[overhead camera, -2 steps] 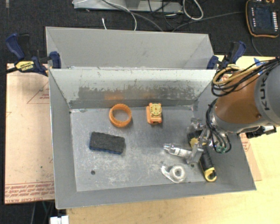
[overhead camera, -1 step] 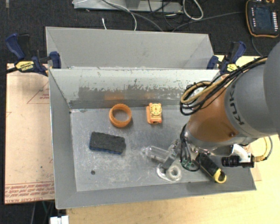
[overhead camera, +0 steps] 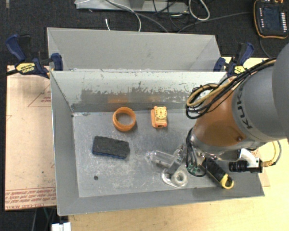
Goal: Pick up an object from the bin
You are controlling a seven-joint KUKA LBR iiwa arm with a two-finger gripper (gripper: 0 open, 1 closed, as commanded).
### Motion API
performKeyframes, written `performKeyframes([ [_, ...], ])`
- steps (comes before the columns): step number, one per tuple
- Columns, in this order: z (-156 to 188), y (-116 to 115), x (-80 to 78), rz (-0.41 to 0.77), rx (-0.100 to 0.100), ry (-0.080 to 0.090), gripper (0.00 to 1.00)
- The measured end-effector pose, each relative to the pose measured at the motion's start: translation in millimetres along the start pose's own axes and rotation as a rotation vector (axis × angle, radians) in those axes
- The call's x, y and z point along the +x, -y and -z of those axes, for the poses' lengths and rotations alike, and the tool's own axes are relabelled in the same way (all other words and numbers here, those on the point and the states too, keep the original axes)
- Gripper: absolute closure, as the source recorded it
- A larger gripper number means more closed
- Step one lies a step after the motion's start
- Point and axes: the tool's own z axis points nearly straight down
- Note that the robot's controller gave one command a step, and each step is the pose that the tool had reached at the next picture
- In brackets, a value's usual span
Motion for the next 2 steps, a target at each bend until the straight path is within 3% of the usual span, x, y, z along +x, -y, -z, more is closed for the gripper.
performKeyframes([
  [2, 59.8, -0.2, 0.8, 0.003, 0.002, -0.004, 1.0],
])
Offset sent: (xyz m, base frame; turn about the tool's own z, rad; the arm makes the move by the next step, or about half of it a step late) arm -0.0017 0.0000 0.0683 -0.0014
